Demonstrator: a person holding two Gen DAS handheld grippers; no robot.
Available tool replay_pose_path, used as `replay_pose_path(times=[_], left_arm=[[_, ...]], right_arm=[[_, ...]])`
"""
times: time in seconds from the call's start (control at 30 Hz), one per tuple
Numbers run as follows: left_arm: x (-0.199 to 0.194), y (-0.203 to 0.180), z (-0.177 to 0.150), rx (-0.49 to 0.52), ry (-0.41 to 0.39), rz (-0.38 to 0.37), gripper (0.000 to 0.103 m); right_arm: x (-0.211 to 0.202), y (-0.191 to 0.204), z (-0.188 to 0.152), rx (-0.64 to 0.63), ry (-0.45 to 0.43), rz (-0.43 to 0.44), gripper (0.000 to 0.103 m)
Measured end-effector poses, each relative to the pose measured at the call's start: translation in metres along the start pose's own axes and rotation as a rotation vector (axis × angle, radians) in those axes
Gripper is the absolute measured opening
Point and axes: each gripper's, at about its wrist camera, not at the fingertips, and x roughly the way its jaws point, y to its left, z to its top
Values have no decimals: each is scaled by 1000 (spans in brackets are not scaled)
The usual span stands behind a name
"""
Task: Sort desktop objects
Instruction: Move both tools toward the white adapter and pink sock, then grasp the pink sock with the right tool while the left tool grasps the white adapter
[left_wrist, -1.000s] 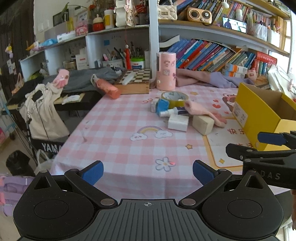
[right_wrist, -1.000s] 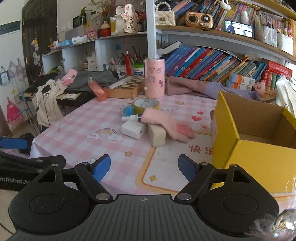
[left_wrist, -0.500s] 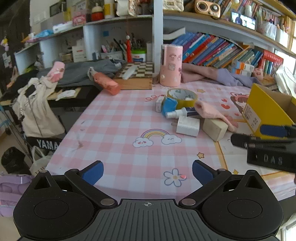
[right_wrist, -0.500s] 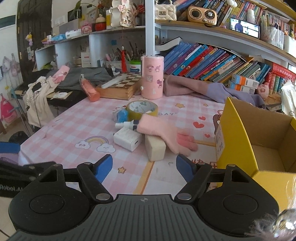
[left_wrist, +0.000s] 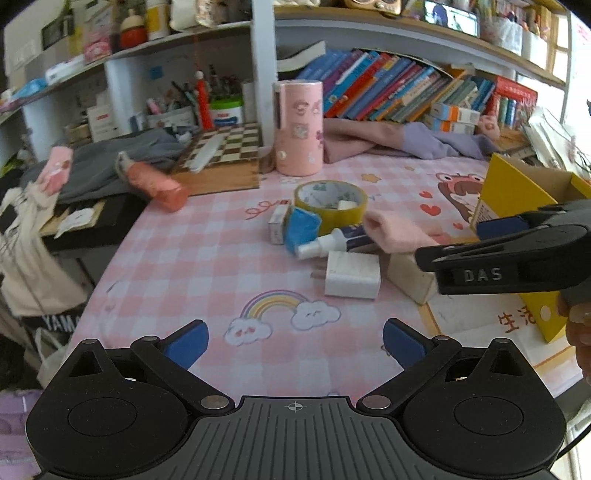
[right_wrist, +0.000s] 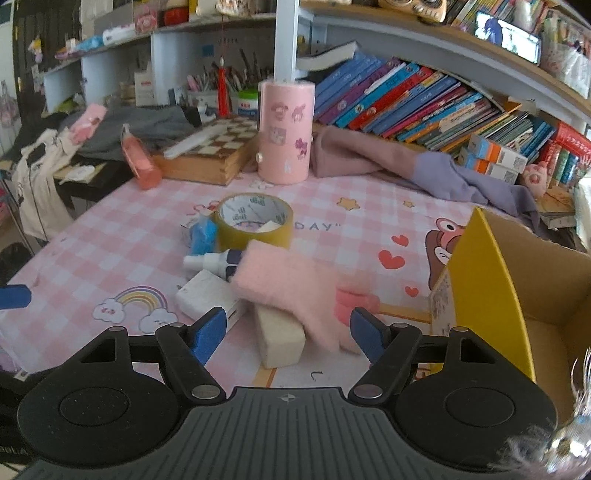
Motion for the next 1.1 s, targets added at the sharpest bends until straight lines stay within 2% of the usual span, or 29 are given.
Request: replay_pose_path(times=[0.43,0.5,0.53,0.57,0.67,0.73,1.1], left_arm=[[51,-9,27,82,42,-69,98],[58,-11,30,95,47,-79,98],[62,-12,32,100,50,-82,98],[65,-13,33,106,53,-85,98],[74,-16,36,118,60,-96,98],[80,-19,36,128,67,-105,98],[101,-26,35,143,102,-120,92]], right_arm=[[59,-2,23,-52,119,25,71],[62,-5,27,-44,113,40,58],[63,-6,29,-38,111,46,44],[63,-8,31,-27,109,57,36],[61,-13,34,11,98,62,26],[59,-16,35,31,94,54,24],[58,-19,35,47,100,60,26]])
